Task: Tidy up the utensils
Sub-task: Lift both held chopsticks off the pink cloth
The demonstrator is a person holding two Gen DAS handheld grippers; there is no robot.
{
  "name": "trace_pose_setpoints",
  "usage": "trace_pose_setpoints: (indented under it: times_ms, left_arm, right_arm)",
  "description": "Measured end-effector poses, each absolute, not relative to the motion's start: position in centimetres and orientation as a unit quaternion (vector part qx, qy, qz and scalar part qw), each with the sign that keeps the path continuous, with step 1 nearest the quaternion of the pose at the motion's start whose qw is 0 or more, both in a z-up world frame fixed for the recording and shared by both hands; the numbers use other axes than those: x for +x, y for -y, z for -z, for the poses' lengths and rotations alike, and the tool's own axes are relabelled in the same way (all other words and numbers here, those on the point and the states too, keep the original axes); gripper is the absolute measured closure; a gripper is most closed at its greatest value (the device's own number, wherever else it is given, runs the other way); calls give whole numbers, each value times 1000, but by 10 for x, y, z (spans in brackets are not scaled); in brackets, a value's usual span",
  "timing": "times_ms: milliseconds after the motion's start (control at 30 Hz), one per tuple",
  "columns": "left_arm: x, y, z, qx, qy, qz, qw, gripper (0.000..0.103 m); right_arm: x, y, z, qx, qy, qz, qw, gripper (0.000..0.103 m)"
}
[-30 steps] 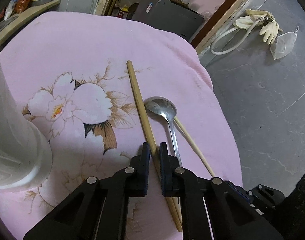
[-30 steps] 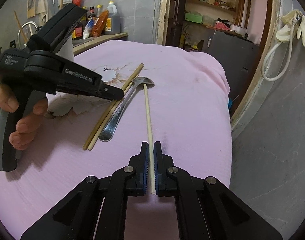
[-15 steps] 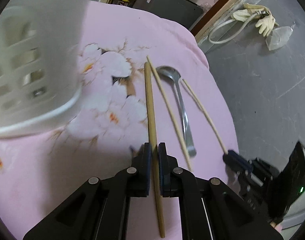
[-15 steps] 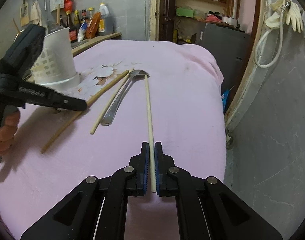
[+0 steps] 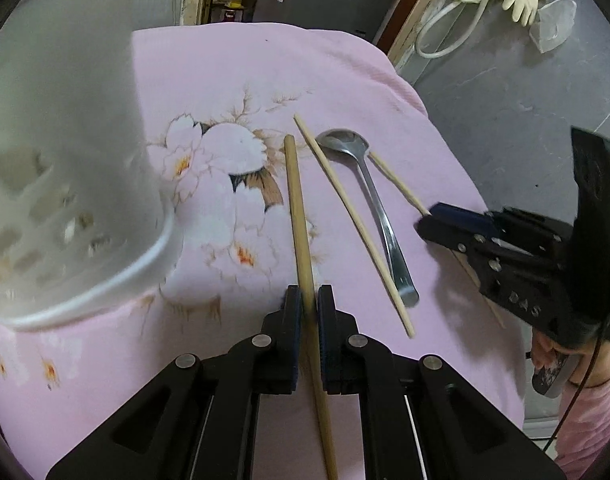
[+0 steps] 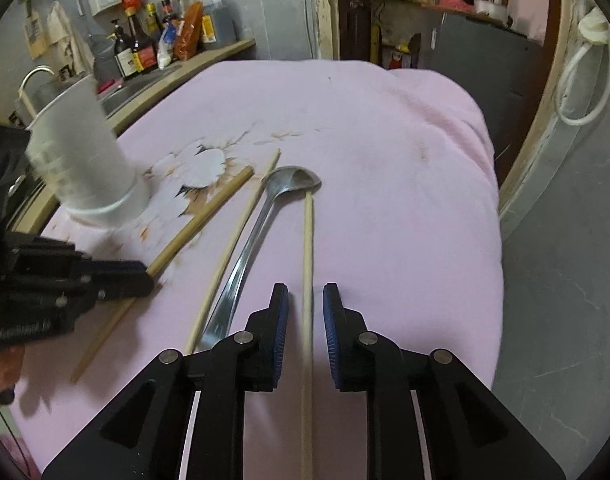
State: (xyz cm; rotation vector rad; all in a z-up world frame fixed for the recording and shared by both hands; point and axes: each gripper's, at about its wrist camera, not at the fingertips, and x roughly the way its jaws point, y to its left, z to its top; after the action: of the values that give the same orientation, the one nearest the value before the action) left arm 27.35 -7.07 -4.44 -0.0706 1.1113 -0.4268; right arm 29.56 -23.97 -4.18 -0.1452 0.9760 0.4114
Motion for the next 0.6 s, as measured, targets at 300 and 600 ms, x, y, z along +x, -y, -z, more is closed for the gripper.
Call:
trace_pose_setpoints:
  times_ms: [300, 600]
  left_arm:
    - [298, 85, 51, -22, -529, 192, 826, 97]
    - [278, 82, 46, -40, -508, 207, 835, 98]
  right_arm:
    - [321, 244, 45, -22, -495, -207, 844, 91]
    - [296, 257, 40, 25, -462, -203, 863, 100]
